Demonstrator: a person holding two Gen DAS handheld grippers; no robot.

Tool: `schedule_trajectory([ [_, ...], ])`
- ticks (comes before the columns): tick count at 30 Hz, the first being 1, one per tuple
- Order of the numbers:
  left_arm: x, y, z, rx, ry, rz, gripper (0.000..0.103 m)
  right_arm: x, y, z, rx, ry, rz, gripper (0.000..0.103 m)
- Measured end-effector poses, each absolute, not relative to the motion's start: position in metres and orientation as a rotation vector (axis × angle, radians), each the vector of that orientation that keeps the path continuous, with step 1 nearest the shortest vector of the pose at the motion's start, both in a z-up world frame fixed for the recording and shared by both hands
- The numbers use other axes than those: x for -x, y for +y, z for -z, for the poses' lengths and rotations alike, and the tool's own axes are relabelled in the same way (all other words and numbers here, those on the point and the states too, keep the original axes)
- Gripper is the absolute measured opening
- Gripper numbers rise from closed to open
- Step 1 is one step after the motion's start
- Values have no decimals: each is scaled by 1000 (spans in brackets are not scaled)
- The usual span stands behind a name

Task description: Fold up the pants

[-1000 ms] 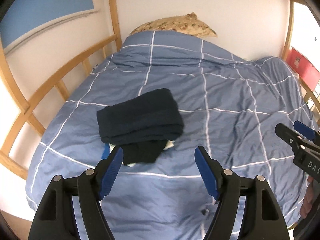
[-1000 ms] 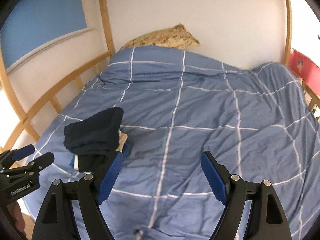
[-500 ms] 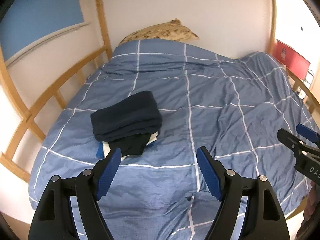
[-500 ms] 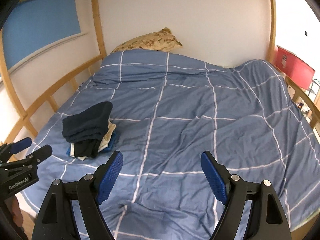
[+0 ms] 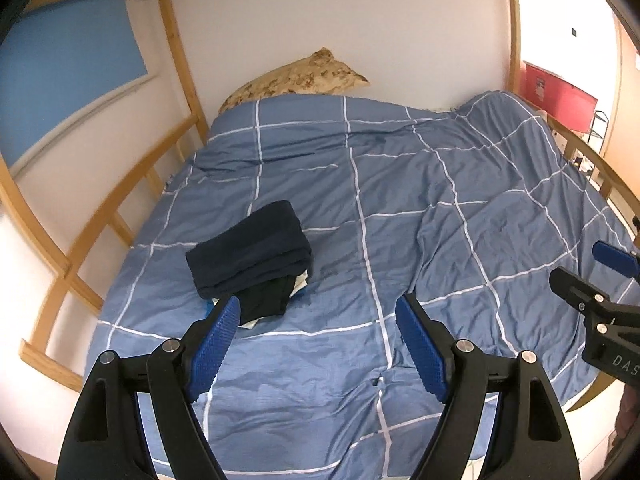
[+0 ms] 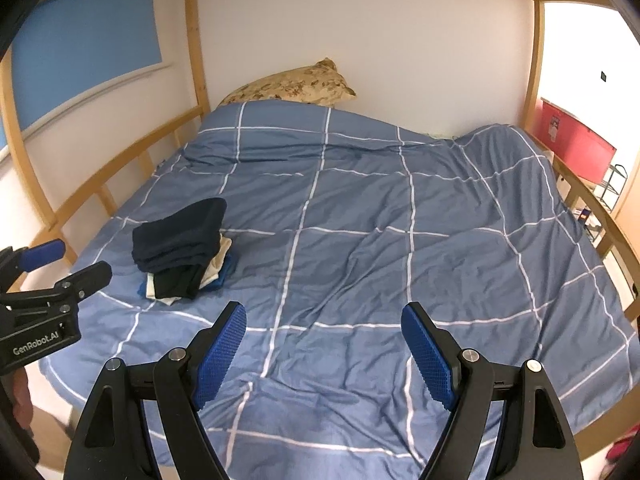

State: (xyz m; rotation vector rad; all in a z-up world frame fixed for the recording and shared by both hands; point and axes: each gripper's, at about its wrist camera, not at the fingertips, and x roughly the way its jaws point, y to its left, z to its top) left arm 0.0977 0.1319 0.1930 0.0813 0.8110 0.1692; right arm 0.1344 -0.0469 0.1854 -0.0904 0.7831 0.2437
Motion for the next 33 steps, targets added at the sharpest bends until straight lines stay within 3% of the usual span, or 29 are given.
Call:
schedule_trajectory([
  [33, -50, 96, -273, -34, 832, -104, 87, -86, -86, -291, 120, 690, -247, 80],
])
